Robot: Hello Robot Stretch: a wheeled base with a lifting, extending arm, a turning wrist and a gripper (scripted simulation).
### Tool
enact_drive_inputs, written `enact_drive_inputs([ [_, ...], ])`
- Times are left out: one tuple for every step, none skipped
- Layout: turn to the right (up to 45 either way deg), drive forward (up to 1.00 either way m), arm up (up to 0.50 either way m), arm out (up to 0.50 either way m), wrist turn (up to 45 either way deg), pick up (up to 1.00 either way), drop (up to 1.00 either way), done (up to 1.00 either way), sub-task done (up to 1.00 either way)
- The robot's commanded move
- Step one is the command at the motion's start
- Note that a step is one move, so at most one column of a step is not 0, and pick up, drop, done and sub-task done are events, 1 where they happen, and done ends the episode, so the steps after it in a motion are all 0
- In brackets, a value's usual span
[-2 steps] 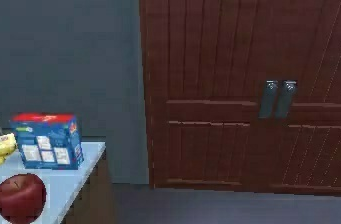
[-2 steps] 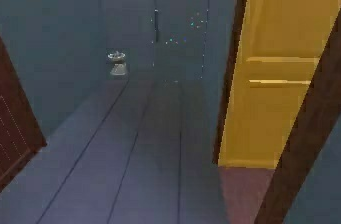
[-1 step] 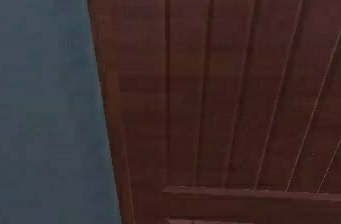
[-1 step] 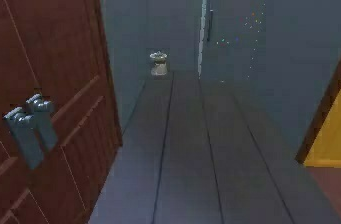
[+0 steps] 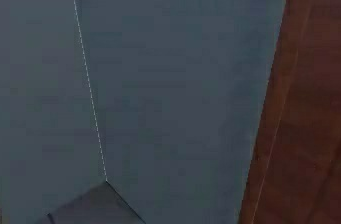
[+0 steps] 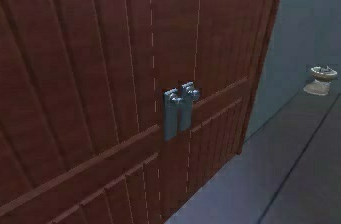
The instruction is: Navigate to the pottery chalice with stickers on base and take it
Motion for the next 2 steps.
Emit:
enact_drive_inputs([
  [0.0, 0.20, 0.00, 0.00, 0.0, 0.00, 0.00, 0.00, 0.00],
  [-42.0, 0.00, 0.00, 0.00, 0.0, 0.00, 0.00, 0.00, 0.00],
])
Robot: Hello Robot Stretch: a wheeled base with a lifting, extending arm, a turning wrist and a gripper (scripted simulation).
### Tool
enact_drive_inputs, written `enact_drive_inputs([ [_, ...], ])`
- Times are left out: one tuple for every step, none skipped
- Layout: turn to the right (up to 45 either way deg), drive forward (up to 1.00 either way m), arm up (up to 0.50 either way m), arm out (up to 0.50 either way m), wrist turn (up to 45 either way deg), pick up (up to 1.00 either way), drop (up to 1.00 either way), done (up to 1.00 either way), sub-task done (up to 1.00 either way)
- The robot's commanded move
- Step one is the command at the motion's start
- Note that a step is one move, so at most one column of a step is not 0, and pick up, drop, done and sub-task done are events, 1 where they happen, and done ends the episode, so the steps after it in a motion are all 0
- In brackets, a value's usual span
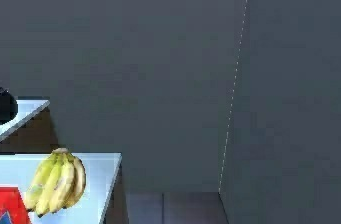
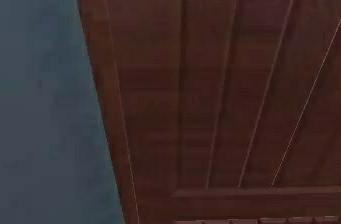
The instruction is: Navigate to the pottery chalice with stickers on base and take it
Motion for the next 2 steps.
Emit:
enact_drive_inputs([
  [0.0, 0.80, 0.00, 0.00, 0.0, 0.00, 0.00, 0.00, 0.00],
  [-39.0, 0.00, 0.00, 0.00, 0.0, 0.00, 0.00, 0.00, 0.00],
])
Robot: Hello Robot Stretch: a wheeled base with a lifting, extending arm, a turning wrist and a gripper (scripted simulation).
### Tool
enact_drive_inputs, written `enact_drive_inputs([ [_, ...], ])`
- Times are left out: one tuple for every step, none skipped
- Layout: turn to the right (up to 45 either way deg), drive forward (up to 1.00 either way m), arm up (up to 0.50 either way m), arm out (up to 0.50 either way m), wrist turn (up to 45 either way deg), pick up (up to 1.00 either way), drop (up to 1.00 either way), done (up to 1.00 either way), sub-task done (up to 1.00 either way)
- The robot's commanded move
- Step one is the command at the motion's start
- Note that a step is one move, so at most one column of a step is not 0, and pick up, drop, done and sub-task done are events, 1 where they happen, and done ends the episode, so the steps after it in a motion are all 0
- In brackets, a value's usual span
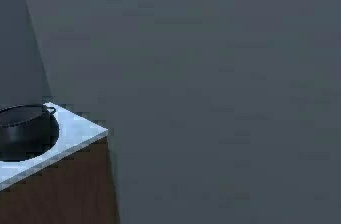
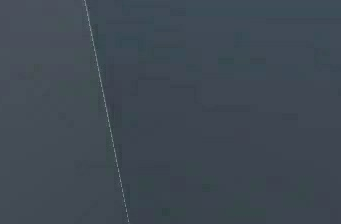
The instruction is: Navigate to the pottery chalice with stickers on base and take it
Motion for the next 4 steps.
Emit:
enact_drive_inputs([
  [0.0, 0.20, 0.00, 0.00, 0.0, 0.00, 0.00, 0.00, 0.00],
  [-45.0, 0.00, 0.00, 0.00, 0.0, 0.00, 0.00, 0.00, 0.00],
  [-3.0, 0.00, 0.00, 0.00, 0.0, 0.00, 0.00, 0.00, 0.00],
  [-3.0, 0.00, 0.00, 0.00, 0.0, 0.00, 0.00, 0.00, 0.00],
])
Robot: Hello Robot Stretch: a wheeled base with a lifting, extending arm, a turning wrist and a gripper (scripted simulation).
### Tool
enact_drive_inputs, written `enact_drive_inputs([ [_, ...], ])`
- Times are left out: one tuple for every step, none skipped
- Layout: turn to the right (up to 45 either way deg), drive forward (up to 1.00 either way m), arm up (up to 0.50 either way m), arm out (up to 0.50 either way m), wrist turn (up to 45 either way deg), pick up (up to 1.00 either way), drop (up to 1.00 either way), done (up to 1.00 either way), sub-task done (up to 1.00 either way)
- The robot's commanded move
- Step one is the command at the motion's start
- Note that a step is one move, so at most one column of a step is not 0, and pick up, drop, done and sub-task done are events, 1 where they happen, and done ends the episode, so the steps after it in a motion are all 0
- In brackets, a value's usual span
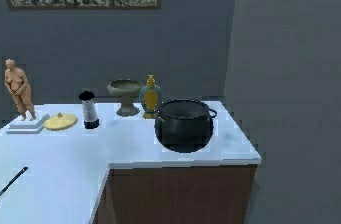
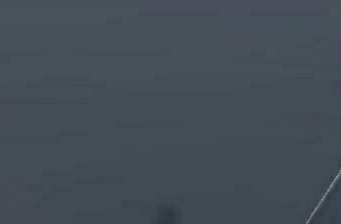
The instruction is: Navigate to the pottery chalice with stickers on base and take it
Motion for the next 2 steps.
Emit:
enact_drive_inputs([
  [0.0, 0.15, 0.00, 0.00, 0.0, 0.00, 0.00, 0.00, 0.00],
  [3.0, 0.00, 0.00, 0.00, 0.0, 0.00, 0.00, 0.00, 0.00],
])
